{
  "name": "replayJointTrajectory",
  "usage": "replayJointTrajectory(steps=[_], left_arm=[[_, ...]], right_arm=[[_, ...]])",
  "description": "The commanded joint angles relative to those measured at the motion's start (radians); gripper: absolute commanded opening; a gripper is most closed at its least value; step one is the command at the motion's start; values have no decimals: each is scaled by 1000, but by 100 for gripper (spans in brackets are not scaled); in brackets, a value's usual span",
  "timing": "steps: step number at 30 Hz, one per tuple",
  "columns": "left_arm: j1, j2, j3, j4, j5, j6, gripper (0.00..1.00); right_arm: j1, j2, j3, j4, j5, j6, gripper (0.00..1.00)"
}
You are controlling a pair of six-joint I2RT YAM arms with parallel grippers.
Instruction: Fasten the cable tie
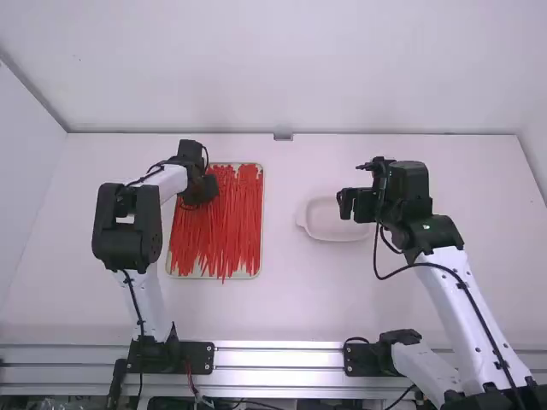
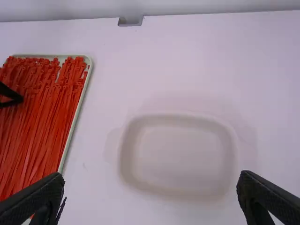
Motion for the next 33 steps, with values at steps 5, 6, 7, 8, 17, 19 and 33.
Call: replayJointTrajectory(steps=[5, 6, 7, 8, 17, 19, 33], left_arm=[[1, 13, -11, -3, 12, -11, 1], [2, 13, -11, -3, 11, -15, 2], [2, 13, -11, -2, 12, -16, 1], [2, 13, -11, -2, 12, -16, 1], [2, -16, 1, 8, 10, -26, 1], [2, -28, 15, -9, 8, -24, 1], [2, -274, 72, -103, -42, -18, 1]], right_arm=[[3, 5, 37, 0, -3, 3, 98], [3, 5, 37, 0, -4, 3, 98], [3, 5, 37, 0, -4, 3, 98], [3, 5, 37, 0, -3, 3, 98], [4, 5, 37, 0, -3, 3, 98], [3, 5, 37, 0, -3, 3, 98], [3, 5, 37, 3, -3, 3, 98]])
